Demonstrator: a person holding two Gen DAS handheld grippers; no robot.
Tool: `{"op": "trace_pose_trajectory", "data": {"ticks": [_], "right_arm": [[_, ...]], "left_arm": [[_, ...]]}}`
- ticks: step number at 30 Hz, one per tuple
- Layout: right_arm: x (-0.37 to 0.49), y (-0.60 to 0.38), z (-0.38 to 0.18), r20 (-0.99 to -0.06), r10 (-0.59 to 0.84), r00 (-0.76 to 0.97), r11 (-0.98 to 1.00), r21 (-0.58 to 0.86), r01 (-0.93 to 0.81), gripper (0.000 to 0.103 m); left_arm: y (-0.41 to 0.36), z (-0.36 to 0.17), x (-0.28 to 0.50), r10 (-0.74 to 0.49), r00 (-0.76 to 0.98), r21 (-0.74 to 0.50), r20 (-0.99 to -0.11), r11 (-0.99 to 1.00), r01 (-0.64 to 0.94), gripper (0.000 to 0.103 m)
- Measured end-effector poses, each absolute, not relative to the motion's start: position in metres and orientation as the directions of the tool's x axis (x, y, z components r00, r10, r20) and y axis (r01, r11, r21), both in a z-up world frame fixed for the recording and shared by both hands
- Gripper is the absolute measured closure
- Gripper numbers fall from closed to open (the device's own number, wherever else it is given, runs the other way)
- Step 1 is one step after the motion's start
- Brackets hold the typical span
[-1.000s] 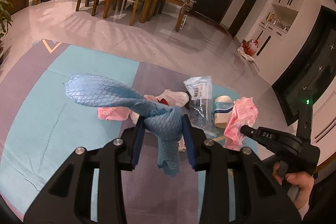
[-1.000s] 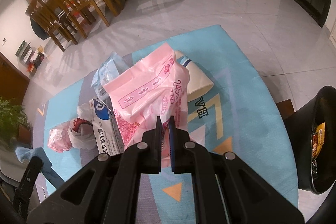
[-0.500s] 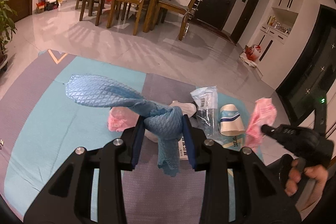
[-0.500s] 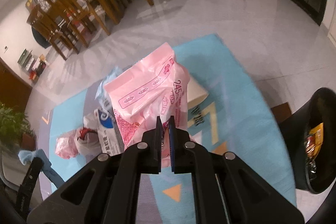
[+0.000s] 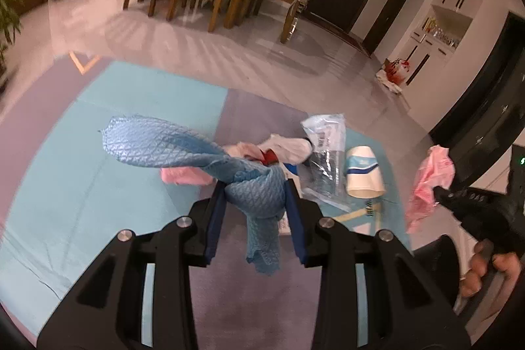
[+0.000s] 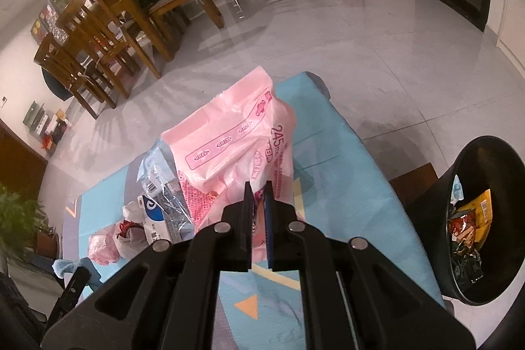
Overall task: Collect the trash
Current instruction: 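Carry the blue cloth and pink bag over the black bin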
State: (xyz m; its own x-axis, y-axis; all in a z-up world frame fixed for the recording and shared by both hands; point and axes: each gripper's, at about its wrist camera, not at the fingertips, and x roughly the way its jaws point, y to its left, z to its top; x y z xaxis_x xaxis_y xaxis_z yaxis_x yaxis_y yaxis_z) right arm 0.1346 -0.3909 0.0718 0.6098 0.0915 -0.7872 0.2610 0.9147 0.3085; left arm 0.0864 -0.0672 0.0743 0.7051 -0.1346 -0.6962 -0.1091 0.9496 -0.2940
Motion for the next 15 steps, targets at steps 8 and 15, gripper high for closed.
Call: {"op": "trace_pose_trajectory", "data": {"ticks": [8,15], "right_arm": [[0.133,-0.403,0.076,-0.778,0.094,0.622,0.896,0.339,0.288,0.096],[0.124,-0.419,0.08,-0.764,0.096,0.638,0.876,0.369,0.31,0.096]], "left_arm": [[-0.079,0.071,0.085,-0.124,0.703,-0.256,-0.701,0.963,-0.085,0.067],[-0.08,0.063,0.085,-0.088,0.69,-0.215,-0.719,0.971,-0.1,0.067]]}}
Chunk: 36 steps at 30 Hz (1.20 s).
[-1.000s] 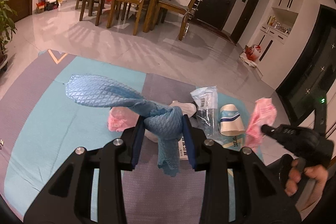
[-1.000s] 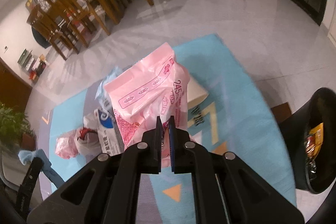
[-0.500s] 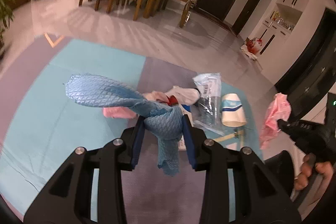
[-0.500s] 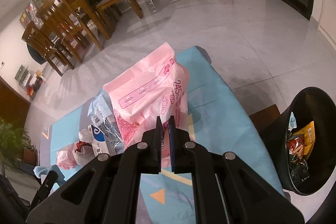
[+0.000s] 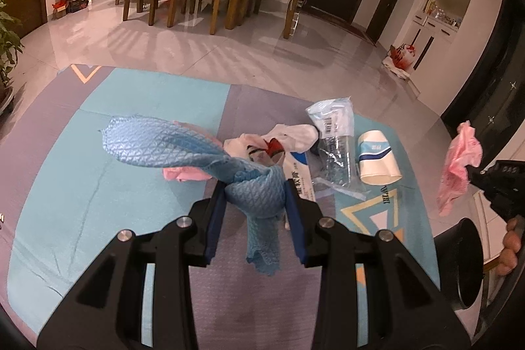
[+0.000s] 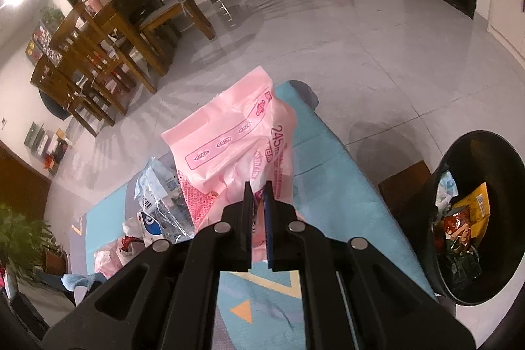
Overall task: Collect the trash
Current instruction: 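Carry the blue cloth and pink bag over the black bin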
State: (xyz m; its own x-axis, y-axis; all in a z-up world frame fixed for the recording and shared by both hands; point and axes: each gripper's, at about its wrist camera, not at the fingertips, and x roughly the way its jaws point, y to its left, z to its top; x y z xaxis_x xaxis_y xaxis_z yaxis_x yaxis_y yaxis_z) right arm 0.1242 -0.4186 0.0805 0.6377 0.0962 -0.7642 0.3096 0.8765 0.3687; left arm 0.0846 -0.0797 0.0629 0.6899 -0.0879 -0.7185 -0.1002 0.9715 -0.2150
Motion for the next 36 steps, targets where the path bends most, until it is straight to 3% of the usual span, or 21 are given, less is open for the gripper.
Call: {"op": "trace_pose_trajectory", "data": {"ticks": [10,23,28,36], "right_arm": [[0.108,-0.468,0.1,-0.73,0.036,0.682,0.839,0.393,0.377,0.096],[0.056,-0.545,0.135,-0.676,-0.167,0.718,0.773,0.362,0.521,0.096],[0.03,-0.57,0.144,-0.654,-0.225,0.722,0.733,0.375,0.568,0.096],[0.005,-0.592,0.148,-0.648,-0.293,0.703,0.682,0.373,0.629,0.096]], "left_arm": [[-0.113,0.086,0.071,-0.137,0.736,-0.22,-0.663,0.975,-0.016,0.067],[-0.247,0.12,0.075,-0.43,0.676,-0.404,-0.599,0.891,0.209,0.066],[-0.309,0.129,0.074,-0.478,0.639,-0.343,-0.603,0.878,0.333,0.066],[-0.385,0.121,0.082,-0.569,0.52,-0.352,-0.637,0.815,0.461,0.066]]}}
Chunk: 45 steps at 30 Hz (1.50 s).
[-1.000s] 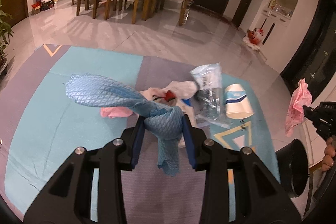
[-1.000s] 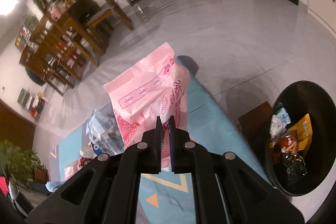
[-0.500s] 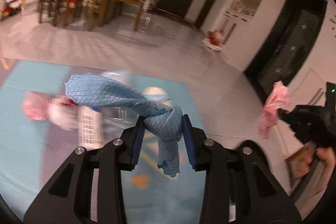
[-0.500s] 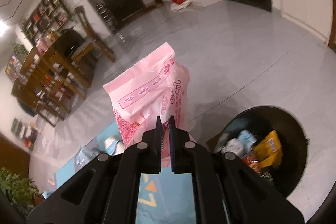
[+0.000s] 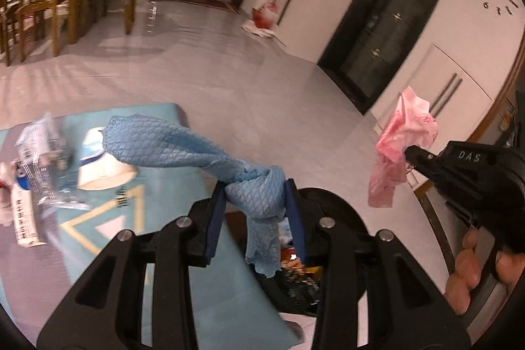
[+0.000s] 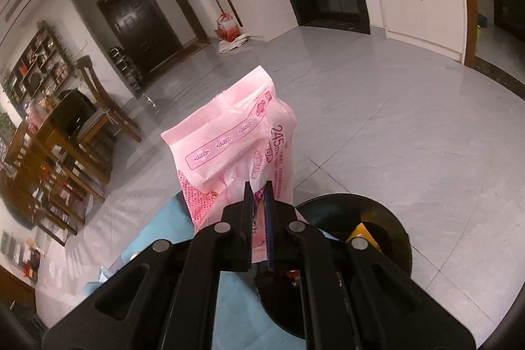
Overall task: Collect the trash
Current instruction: 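Carry the blue cloth and pink bag over the black bin, then open both tools to drop the cloth and pink bag into the bin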
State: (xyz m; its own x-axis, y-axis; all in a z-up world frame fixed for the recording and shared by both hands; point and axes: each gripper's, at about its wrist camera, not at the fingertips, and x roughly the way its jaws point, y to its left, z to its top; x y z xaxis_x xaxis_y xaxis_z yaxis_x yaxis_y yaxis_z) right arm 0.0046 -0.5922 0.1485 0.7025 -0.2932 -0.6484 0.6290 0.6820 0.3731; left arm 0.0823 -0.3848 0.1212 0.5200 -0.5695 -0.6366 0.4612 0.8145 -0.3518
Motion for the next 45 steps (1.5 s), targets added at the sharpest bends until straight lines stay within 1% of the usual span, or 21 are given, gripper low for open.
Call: {"op": "trace_pose_trajectory", "data": {"ticks": [4,10,18,21,27,31,34,36,37,38,39,40,41,42,43,44,45], "right_arm": [[-0.001,-0.598,0.147,-0.667,-0.324,0.671,0.668,0.341,0.662,0.096],[-0.003,-0.616,0.132,-0.739,-0.34,0.582,0.623,0.286,0.728,0.096],[0.006,-0.631,0.101,-0.828,-0.275,0.489,0.602,0.248,0.759,0.096],[0.007,-0.641,0.089,-0.853,-0.246,0.46,0.584,0.249,0.773,0.096],[0.011,-0.652,0.07,-0.888,-0.229,0.399,0.545,0.223,0.808,0.096],[0.018,-0.652,0.064,-0.9,-0.213,0.381,0.554,0.21,0.806,0.096],[0.02,-0.654,0.058,-0.909,-0.205,0.364,0.551,0.2,0.81,0.096],[0.019,-0.656,0.057,-0.912,-0.214,0.349,0.548,0.183,0.816,0.095],[0.018,-0.657,0.058,-0.911,-0.216,0.352,0.546,0.186,0.817,0.095],[0.018,-0.655,0.059,-0.91,-0.217,0.353,0.546,0.187,0.817,0.094],[0.018,-0.654,0.06,-0.908,-0.222,0.355,0.55,0.184,0.815,0.09],[0.019,-0.653,0.061,-0.906,-0.228,0.356,0.552,0.181,0.814,0.087],[0.018,-0.65,0.063,-0.903,-0.236,0.359,0.554,0.178,0.813,0.077],[0.018,-0.649,0.065,-0.899,-0.243,0.365,0.556,0.179,0.811,0.063],[0.017,-0.647,0.068,-0.893,-0.249,0.374,0.557,0.184,0.81,0.056],[0.015,-0.645,0.073,-0.884,-0.255,0.393,0.555,0.199,0.807,0.045],[0.013,-0.644,0.077,-0.874,-0.258,0.412,0.556,0.214,0.803,0.044]], "left_arm": [[-0.412,0.116,0.082,-0.608,0.456,-0.373,-0.649,0.778,0.506,0.066],[-0.444,0.092,0.092,-0.617,0.368,-0.421,-0.696,0.765,0.487,0.066],[-0.486,0.048,0.099,-0.556,0.249,-0.375,-0.793,0.768,0.52,0.066],[-0.494,0.035,0.104,-0.535,0.212,-0.378,-0.818,0.777,0.503,0.066],[-0.509,0.011,0.108,-0.519,0.141,-0.395,-0.843,0.775,0.494,0.066],[-0.518,0.007,0.108,-0.502,0.134,-0.374,-0.854,0.774,0.511,0.065],[-0.522,0.006,0.107,-0.51,0.104,-0.391,-0.854,0.76,0.52,0.062],[-0.526,0.005,0.105,-0.518,0.098,-0.403,-0.85,0.758,0.514,0.053],[-0.53,0.005,0.103,-0.524,0.095,-0.409,-0.846,0.754,0.514,0.05],[-0.531,0.007,0.101,-0.532,0.093,-0.413,-0.842,0.744,0.525,0.045],[-0.531,0.008,0.099,-0.534,0.097,-0.408,-0.84,0.74,0.534,0.038],[-0.531,0.009,0.097,-0.531,0.109,-0.395,-0.841,0.738,0.547,0.035],[-0.53,0.012,0.096,-0.526,0.125,-0.379,-0.841,0.739,0.557,0.028],[-0.527,0.017,0.095,-0.521,0.151,-0.359,-0.84,0.742,0.566,0.024],[-0.521,0.023,0.094,-0.525,0.175,-0.35,-0.833,0.745,0.568,0.024],[-0.513,0.029,0.095,-0.535,0.193,-0.352,-0.822,0.746,0.566,0.022],[-0.509,0.033,0.094,-0.542,0.205,-0.355,-0.815,0.747,0.562,0.018]]}}
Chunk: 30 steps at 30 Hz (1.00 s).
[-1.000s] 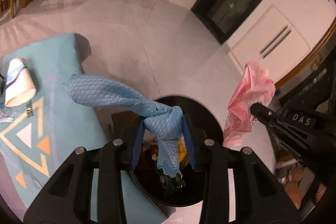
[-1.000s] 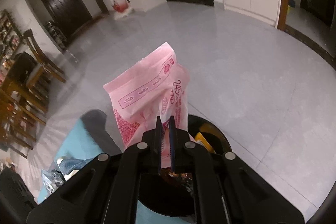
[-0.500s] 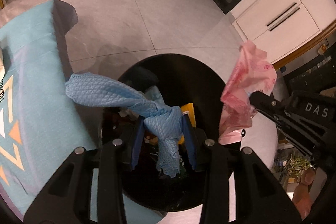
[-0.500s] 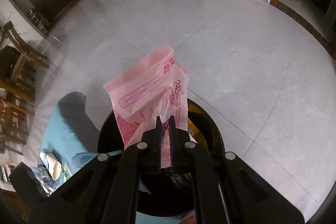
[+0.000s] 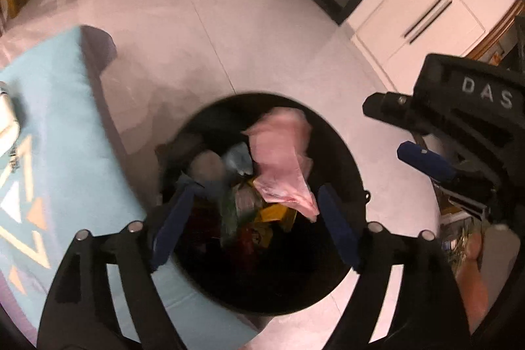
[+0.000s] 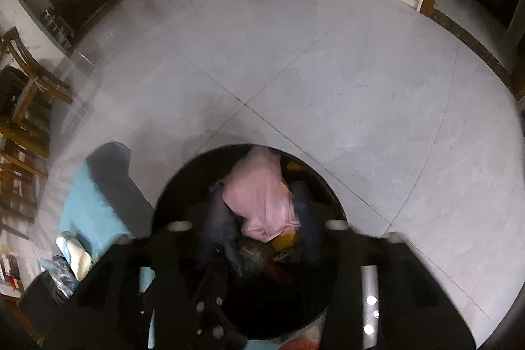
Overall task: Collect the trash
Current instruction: 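Open both tools to drop the cloth and pink bag into the bin, then return both tools to the trash pile on the rug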
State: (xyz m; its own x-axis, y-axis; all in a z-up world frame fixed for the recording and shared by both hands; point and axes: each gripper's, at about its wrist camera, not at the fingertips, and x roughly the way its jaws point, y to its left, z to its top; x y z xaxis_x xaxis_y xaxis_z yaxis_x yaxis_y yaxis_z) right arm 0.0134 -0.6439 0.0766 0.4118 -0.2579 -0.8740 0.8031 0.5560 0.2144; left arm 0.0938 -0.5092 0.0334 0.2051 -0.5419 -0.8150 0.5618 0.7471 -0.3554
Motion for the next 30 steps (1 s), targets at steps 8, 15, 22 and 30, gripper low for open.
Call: {"op": "trace_pose_trajectory", "data": {"ticks": [8,15,22,30], "right_arm": [[0.016,-0.61,0.122,-0.771,-0.28,0.573,0.643,0.292,0.708,0.032],[0.044,-0.555,0.146,-0.705,-0.257,0.66,0.76,0.274,0.589,0.016],[0.079,-0.489,0.153,-0.662,-0.161,0.732,0.861,0.268,0.431,0.014],[0.11,-0.418,0.13,-0.64,0.048,0.767,0.895,0.369,0.252,0.014]], "left_arm": [[-0.414,0.082,0.098,-0.55,0.403,-0.359,-0.732,0.813,0.458,0.004],[-0.257,0.108,0.103,-0.4,0.618,-0.339,-0.676,0.914,0.222,0.003],[-0.124,0.089,0.09,-0.16,0.722,-0.208,-0.673,0.978,0.022,0.003],[-0.041,0.062,0.125,-0.163,0.702,-0.371,-0.693,0.916,-0.154,0.006]]}}
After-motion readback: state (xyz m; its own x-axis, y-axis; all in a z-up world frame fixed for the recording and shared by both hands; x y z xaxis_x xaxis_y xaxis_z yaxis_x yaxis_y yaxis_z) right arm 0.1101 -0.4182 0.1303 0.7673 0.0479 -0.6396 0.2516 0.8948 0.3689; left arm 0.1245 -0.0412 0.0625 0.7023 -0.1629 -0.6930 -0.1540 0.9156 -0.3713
